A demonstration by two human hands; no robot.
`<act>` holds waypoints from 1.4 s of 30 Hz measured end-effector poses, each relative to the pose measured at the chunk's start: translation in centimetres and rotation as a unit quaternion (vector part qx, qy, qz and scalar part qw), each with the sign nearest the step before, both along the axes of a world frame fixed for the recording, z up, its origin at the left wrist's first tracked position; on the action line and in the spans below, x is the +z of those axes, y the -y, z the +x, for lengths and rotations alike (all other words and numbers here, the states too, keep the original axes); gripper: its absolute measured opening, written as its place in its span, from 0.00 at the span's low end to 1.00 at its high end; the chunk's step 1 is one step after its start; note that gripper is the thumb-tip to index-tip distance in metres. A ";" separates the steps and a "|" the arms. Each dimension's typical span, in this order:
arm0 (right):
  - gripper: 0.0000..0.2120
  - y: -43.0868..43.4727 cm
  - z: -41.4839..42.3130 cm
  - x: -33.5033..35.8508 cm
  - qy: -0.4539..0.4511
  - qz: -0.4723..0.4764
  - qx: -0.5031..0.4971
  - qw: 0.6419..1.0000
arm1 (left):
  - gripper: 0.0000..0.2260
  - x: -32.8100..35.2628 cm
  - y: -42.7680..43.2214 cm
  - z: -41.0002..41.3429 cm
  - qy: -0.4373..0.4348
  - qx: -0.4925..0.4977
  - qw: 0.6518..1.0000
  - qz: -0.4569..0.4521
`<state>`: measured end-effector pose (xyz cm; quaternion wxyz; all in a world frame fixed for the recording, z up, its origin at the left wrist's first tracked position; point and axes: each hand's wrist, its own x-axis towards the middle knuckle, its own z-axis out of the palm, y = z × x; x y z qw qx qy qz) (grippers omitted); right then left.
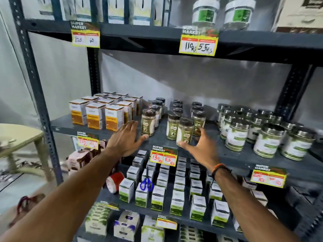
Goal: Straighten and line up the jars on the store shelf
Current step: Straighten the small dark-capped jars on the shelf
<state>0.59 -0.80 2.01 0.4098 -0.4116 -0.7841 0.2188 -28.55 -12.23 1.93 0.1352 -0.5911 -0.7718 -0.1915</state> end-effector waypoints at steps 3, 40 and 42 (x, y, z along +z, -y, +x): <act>0.34 0.0 -0.5 0.1 0.012 0.015 0.007 1.000 | 0.45 -1.5 -0.9 -0.5 0.003 -0.001 1.000 -0.030; 0.24 -3.7 0.8 0.2 0.128 -0.003 -0.160 0.979 | 0.43 -2.1 -1.3 -1.1 -0.049 -0.020 0.998 -0.026; 0.25 -3.6 0.7 0.3 0.132 -0.004 -0.166 0.977 | 0.43 -2.2 -1.3 -1.1 -0.049 -0.018 0.998 -0.027</act>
